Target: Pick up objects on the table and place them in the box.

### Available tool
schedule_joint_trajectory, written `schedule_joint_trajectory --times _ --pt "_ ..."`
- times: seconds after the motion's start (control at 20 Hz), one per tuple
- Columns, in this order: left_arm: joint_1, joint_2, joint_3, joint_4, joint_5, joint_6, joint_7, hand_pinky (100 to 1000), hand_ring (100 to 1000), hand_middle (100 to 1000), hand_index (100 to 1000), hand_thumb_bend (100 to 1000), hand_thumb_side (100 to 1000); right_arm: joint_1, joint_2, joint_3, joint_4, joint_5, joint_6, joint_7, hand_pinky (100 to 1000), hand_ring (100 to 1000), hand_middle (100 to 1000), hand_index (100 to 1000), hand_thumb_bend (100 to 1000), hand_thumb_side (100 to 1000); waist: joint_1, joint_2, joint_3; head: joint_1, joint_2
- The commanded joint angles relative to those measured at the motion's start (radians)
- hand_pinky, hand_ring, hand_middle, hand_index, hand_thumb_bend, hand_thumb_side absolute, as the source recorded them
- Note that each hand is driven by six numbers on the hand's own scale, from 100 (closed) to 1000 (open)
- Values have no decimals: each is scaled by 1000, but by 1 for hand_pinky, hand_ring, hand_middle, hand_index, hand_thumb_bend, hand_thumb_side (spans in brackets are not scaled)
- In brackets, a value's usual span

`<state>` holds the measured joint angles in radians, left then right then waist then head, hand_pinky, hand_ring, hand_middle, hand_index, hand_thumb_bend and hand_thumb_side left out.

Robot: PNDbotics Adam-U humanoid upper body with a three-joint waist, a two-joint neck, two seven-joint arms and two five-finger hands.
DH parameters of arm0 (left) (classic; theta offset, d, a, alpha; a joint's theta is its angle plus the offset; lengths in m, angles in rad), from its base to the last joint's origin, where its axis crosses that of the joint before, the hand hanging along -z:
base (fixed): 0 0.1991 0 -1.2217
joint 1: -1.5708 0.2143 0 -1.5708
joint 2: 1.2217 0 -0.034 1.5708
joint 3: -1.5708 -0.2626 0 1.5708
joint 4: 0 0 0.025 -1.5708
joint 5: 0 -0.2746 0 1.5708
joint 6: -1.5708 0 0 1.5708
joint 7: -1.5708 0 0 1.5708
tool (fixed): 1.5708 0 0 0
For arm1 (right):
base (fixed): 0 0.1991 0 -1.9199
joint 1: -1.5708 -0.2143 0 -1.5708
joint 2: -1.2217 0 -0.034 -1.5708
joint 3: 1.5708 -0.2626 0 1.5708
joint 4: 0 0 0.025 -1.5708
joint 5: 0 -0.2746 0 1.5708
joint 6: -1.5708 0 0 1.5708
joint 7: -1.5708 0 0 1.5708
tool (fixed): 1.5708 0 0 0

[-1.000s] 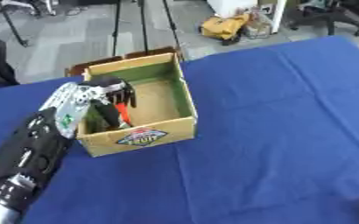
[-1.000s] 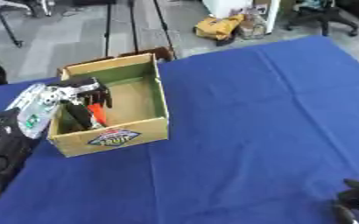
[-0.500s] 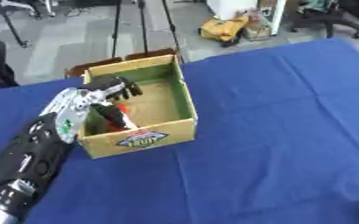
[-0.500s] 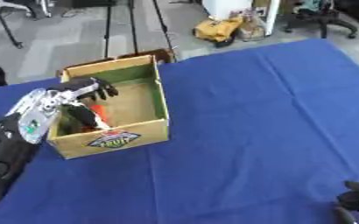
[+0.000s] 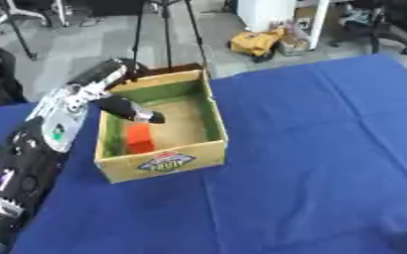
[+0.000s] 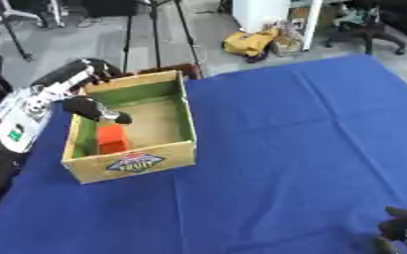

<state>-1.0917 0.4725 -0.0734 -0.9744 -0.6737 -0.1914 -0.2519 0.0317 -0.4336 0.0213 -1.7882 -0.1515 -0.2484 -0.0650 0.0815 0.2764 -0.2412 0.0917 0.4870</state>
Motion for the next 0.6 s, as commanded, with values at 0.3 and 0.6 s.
schedule_joint_trajectory --times 0.3,0.6 --pt "66 105 16 -220 286 29 49 679 734 736 848 1000 575 14 -7 -19 -10 -7 -1 -6 782 553 580 798 569 452 -22 -42 48 -23 6" --pt "288 169 74 -420 637 69 151 641 719 719 861 1000 565 30 -18 -26 -13 -9 -3 -10 782 554 580 798 546 453 -35 -57 116 -49 17"
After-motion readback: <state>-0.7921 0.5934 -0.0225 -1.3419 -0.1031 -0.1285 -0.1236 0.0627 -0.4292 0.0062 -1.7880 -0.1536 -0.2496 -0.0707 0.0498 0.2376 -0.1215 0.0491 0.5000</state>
